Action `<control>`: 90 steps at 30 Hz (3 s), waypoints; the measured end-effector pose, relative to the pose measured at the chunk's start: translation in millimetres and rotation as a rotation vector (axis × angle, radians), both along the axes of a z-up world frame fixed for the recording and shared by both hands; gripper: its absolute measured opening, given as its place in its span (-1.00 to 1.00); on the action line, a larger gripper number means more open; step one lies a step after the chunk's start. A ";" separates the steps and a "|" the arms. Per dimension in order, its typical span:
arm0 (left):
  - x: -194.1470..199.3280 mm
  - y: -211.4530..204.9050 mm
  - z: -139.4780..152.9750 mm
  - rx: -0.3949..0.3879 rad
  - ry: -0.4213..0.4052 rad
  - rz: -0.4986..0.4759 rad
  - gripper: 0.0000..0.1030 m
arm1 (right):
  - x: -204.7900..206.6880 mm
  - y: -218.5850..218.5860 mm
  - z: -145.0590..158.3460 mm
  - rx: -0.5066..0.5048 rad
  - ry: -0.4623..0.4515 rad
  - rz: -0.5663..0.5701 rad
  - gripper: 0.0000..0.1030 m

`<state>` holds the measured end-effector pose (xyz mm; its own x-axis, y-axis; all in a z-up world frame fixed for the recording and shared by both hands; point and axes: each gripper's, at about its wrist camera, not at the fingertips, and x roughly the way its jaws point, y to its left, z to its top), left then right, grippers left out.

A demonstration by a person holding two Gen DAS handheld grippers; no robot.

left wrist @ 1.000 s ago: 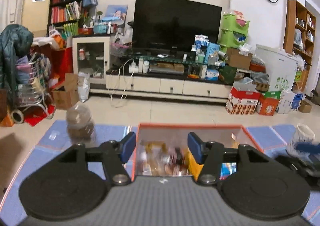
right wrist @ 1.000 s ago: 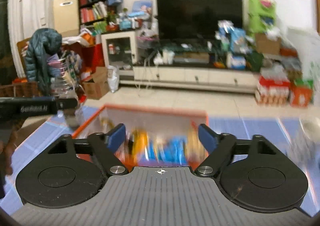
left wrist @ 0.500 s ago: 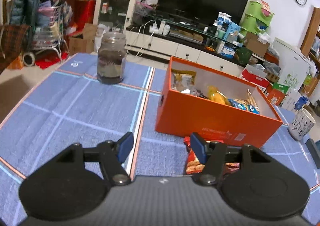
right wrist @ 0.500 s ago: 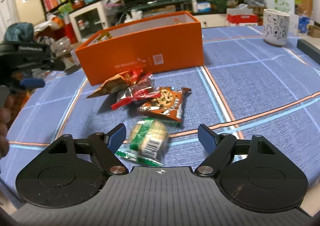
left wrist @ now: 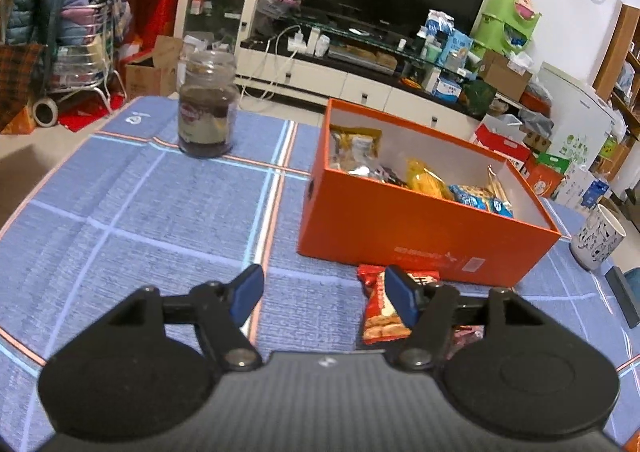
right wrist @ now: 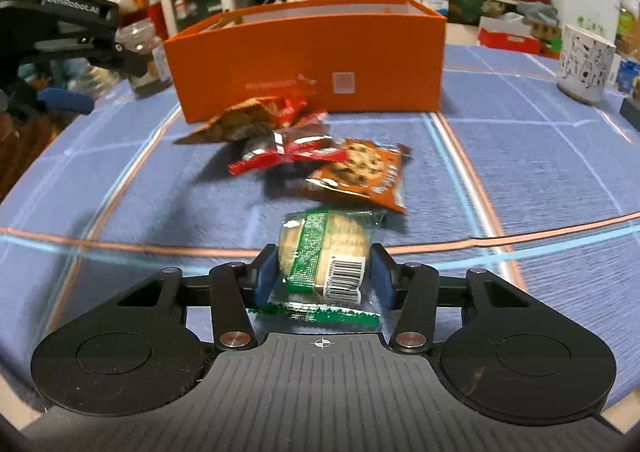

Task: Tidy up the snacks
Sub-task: 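Grasp the red-white bean snack bag with the left gripper while the right gripper grasps the green cracker pack, then carry both packs into the orange box and open both grippers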

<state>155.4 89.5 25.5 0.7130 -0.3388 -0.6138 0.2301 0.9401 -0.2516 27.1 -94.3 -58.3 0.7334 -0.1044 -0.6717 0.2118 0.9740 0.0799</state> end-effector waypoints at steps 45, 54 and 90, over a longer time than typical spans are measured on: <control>2.2 -73.0 -18.0 0.326 -0.060 -0.129 0.07 | -29.8 -29.7 38.7 -0.121 -0.005 0.248 -0.29; 2.6 -63.7 -15.6 0.352 -0.063 -0.091 0.07 | -29.4 -27.0 43.7 -0.133 -0.037 0.256 -0.29; -4.1 -63.6 65.2 0.140 -0.180 -0.159 0.07 | 20.6 -51.9 128.9 -0.086 -0.210 0.217 -0.29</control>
<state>151.2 25.9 90.7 0.7595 -0.3759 -0.5309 0.4070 0.9112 -0.0630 47.7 -146.2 70.6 0.8664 0.0195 -0.4990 -0.0139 0.9998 0.0149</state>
